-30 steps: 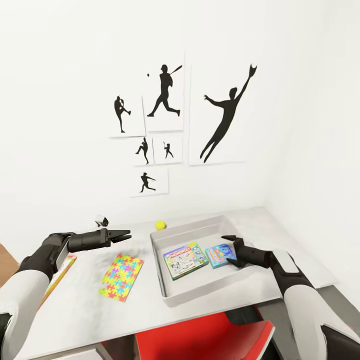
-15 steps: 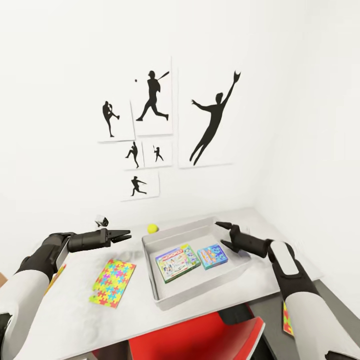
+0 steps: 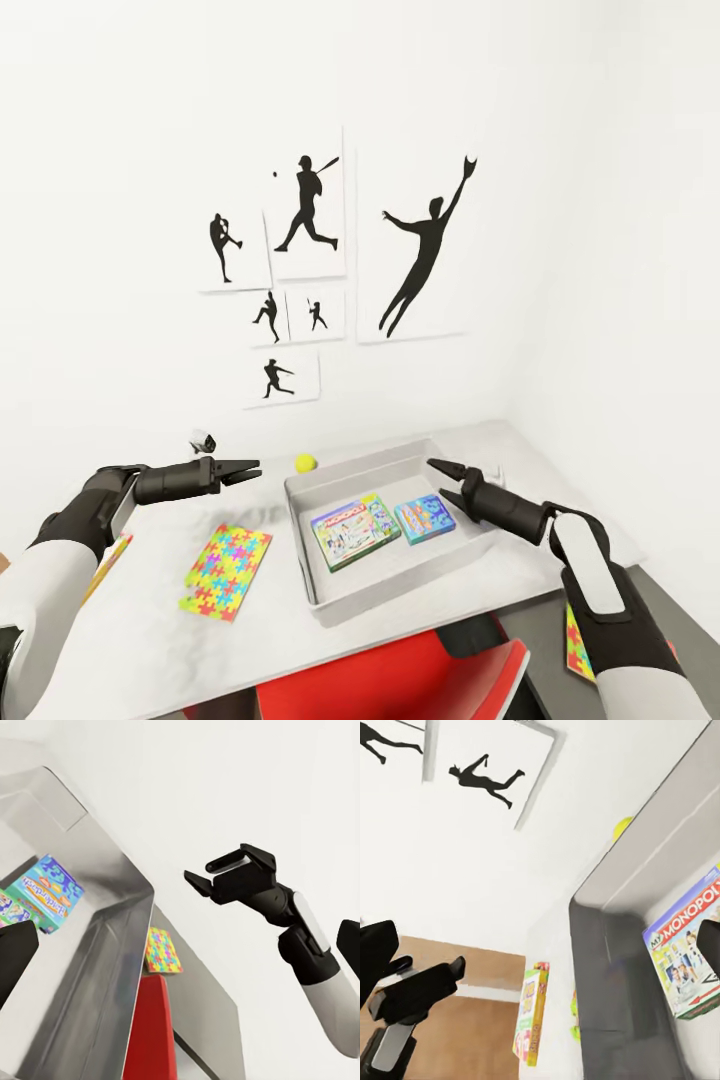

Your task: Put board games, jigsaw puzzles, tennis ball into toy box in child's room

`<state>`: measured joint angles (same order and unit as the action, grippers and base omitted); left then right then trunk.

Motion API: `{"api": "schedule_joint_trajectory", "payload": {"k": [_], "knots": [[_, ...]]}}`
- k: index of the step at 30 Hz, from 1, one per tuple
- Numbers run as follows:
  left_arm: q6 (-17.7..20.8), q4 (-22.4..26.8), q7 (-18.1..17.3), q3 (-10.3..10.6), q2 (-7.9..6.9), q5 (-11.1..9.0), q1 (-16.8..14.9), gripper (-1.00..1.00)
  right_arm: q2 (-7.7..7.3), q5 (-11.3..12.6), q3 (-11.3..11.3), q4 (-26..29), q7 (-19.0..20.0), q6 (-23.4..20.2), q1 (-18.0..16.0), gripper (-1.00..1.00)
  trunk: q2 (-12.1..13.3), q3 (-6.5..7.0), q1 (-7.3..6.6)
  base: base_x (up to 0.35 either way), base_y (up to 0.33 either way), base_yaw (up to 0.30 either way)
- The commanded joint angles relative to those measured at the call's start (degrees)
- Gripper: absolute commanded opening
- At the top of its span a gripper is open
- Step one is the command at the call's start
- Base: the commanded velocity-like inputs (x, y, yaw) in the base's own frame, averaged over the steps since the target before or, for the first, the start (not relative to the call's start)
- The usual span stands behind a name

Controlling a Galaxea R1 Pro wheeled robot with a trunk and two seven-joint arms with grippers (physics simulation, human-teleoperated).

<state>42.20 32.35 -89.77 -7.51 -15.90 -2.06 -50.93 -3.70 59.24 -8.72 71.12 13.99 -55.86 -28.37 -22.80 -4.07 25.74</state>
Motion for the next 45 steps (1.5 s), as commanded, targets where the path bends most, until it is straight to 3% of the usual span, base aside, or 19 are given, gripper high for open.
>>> {"api": "schedule_joint_trajectory", "payload": {"k": [1,5,9,13,23,30,45], "knots": [[0.6,0.0,-0.2,0.0,-0.09,0.0,0.0,1.0,0.01,-0.7,-0.2,2.7,1.1,0.0,1.4,1.0,-0.1,-0.03,0.04,0.0,0.0,0.0],[0.6,0.0,-0.2,-0.1,-0.21,0.0,0.0,1.0,0.01,-0.7,-0.2,7.8,2.4,2.2,5.9,1.0,-0.1,0.35,0.04,0.0,0.0,0.0],[0.6,0.0,-0.2,0.0,-0.19,0.0,0.0,1.0,-0.11,-0.8,-0.2,10.0,4.1,7.0,11.4,1.0,-0.1,0.68,0.04,0.0,0.0,0.017],[0.6,0.0,-0.2,0.0,-0.17,0.1,0.0,1.0,-0.4,-0.8,-0.5,10.5,4.5,8.7,12.7,1.0,-0.1,0.86,0.04,0.0,0.0,0.052],[0.8,0.0,-0.2,0.0,-0.27,0.1,0.0,1.0,-1.88,-0.7,-1.5,12.2,7.4,9.5,13.3,1.0,-0.1,0.99,0.04,0.0,0.0,0.022],[0.8,0.0,-0.2,0.0,-0.33,0.2,0.0,1.0,-1.98,-0.8,-3.7,12.1,7.9,9.4,13.3,1.0,-0.1,0.99,0.04,0.0,0.0,0.001],[0.9,0.0,-0.2,0.0,-0.7,0.2,0.0,1.0,-2.01,-0.7,-4.1,11.8,8.0,9.5,13.3,1.0,-0.1,0.99,0.04,0.0,0.0,0.0]]}}
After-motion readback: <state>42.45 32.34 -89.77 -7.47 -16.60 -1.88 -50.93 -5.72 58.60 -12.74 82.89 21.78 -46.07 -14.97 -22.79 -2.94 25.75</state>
